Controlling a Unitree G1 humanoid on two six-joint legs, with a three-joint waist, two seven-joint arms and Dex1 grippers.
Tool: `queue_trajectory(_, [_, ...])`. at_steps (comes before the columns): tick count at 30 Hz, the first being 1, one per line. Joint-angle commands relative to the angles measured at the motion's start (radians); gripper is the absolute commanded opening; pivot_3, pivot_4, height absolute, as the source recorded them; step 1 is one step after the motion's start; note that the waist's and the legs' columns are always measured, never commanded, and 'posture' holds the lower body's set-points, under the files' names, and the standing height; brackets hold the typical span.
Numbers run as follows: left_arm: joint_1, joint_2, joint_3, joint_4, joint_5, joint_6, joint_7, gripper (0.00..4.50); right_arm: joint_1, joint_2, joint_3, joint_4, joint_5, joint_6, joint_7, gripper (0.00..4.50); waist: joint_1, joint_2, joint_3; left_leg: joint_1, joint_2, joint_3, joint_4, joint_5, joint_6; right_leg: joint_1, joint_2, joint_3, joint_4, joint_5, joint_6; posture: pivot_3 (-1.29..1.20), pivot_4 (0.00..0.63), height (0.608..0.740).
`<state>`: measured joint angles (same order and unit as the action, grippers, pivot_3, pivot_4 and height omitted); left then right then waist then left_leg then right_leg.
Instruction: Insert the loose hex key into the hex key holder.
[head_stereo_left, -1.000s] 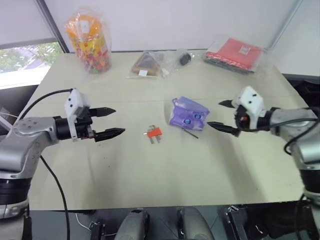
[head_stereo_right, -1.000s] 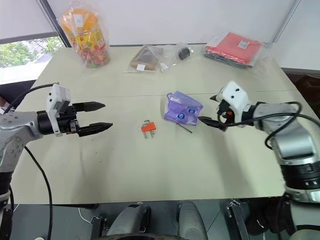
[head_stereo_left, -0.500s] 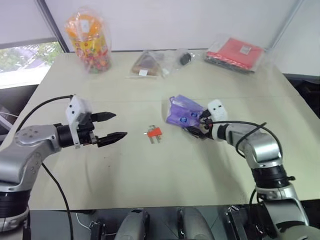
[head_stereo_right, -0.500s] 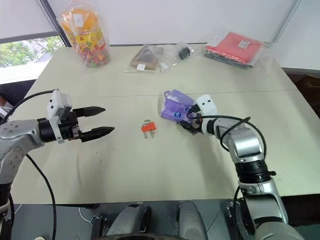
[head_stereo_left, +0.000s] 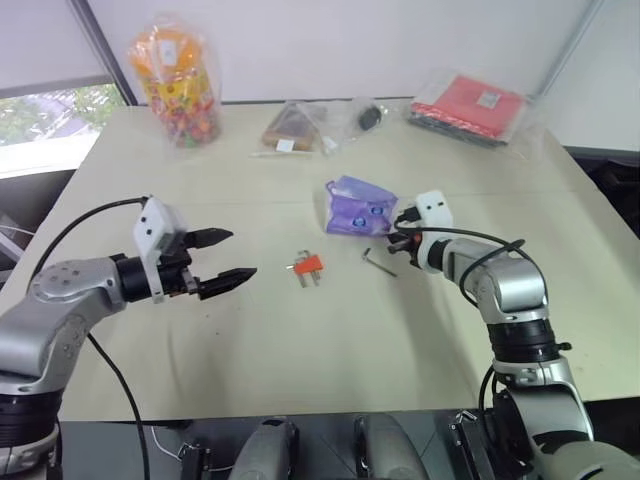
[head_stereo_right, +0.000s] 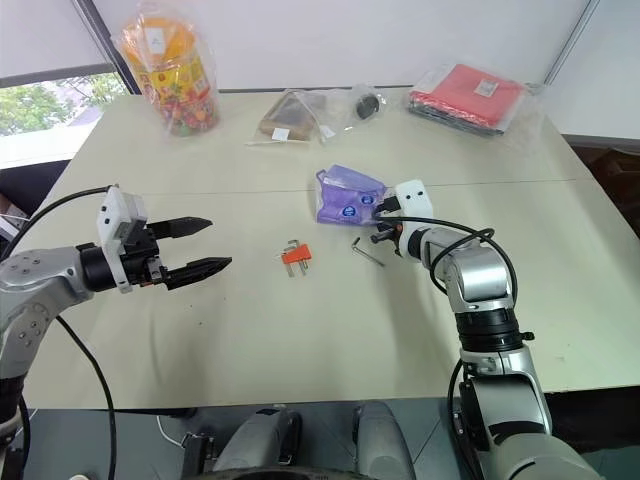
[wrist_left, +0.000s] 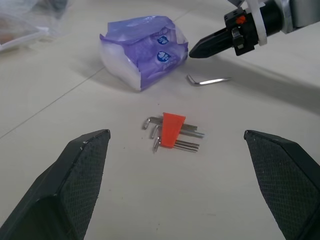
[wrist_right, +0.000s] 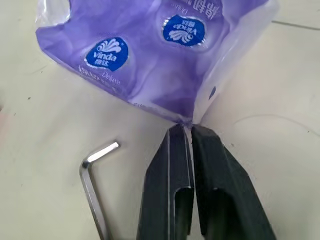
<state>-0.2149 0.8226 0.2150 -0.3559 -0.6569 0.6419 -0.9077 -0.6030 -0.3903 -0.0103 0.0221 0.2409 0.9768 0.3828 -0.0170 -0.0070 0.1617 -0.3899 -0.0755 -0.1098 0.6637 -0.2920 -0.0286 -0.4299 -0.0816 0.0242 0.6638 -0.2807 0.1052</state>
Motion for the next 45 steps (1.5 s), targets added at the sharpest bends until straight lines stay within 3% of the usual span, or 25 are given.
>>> queue_trajectory(1, [-0.011, 0.001, 0.007, -0.021, 0.007, -0.022, 0.003, 4.5, -0.013, 0.014, -0.032, -0.058, 0.028, 0.026, -0.006, 0.05, -0.001, 0.0, 0.0, 0.0, 0.0, 0.0, 0.0, 0.0, 0.0, 0.0, 0.0, 0.0, 0.0, 0.0, 0.0, 0.0, 0.15, 0.74])
queue_trajectory(8, [-0.017, -0.003, 0.003, -0.018, 0.015, -0.023, 0.0, 4.5, -0.006, -0.047, -0.011, -0.161, 0.048, -0.022, 0.069, 0.05, 0.002, 0.0, 0.0, 0.0, 0.0, 0.0, 0.0, 0.0, 0.0, 0.0, 0.0, 0.0, 0.0, 0.0, 0.0, 0.0, 0.15, 0.74])
queue_trajectory(9, [-0.016, -0.003, 0.003, -0.018, 0.015, -0.024, -0.001, 4.5, -0.003, -0.052, -0.01, -0.176, 0.05, -0.031, 0.073, 0.28, 0.001, 0.0, 0.0, 0.0, 0.0, 0.0, 0.0, -0.001, 0.001, 0.0, 0.0, 0.0, 0.0, 0.0, 0.0, 0.0, 0.15, 0.74])
queue_trajectory(11, [-0.015, -0.003, 0.003, -0.018, 0.015, -0.023, -0.001, 4.5, -0.004, -0.057, -0.013, -0.197, 0.058, -0.023, 0.077, 0.86, 0.001, 0.0, 0.0, 0.0, 0.0, 0.0, 0.0, -0.001, 0.001, 0.0, 0.0, 0.0, 0.0, 0.0, 0.0, 0.0, 0.15, 0.74])
queue_trajectory(17, [-0.018, -0.01, -0.004, -0.017, 0.018, -0.025, 0.0, 4.5, -0.043, -0.035, -0.022, -0.177, 0.044, -0.007, 0.03, 4.01, 0.0, 0.0, 0.0, 0.0, 0.0, 0.0, 0.0, -0.001, 0.001, 0.0, 0.0, 0.0, 0.0, 0.0, 0.0, 0.0, 0.15, 0.74])
queue_trajectory(27, [-0.01, -0.019, -0.004, -0.028, 0.027, -0.028, 0.006, 4.5, -0.127, 0.073, 0.0, 0.052, -0.024, -0.09, -0.088, 4.01, -0.001, 0.0, 0.0, 0.0, 0.0, 0.0, 0.0, 0.0, 0.0, 0.0, 0.0, 0.0, 0.0, 0.0, 0.0, 0.0, 0.15, 0.74])
queue_trajectory(38, [0.02, -0.018, 0.013, -0.061, 0.029, -0.029, 0.028, 4.5, -0.159, 0.112, 0.019, 0.236, -0.105, -0.199, -0.145, 4.01, -0.003, 0.0, 0.0, 0.0, 0.0, 0.0, 0.0, 0.0, 0.0, 0.0, 0.0, 0.0, 0.0, 0.0, 0.0, 0.0, 0.15, 0.74])
queue_trajectory(41, [0.02, -0.021, 0.011, -0.064, 0.029, -0.03, 0.034, 4.5, -0.158, 0.116, 0.022, 0.243, -0.109, -0.211, -0.14, 3.11, -0.003, 0.0, 0.0, 0.0, 0.0, 0.0, 0.0, 0.0, 0.0, 0.0, 0.0, 0.0, 0.0, 0.0, 0.0, 0.0, 0.15, 0.74])
queue_trajectory(45, [0.014, -0.025, 0.005, -0.058, 0.033, -0.038, 0.038, 4.5, -0.153, 0.124, 0.028, 0.237, -0.111, -0.206, -0.131, 1.05, -0.003, 0.0, 0.0, 0.0, 0.0, 0.0, 0.0, 0.0, 0.0, 0.0, 0.0, 0.0, 0.0, 0.0, 0.0, 0.0, 0.15, 0.74])
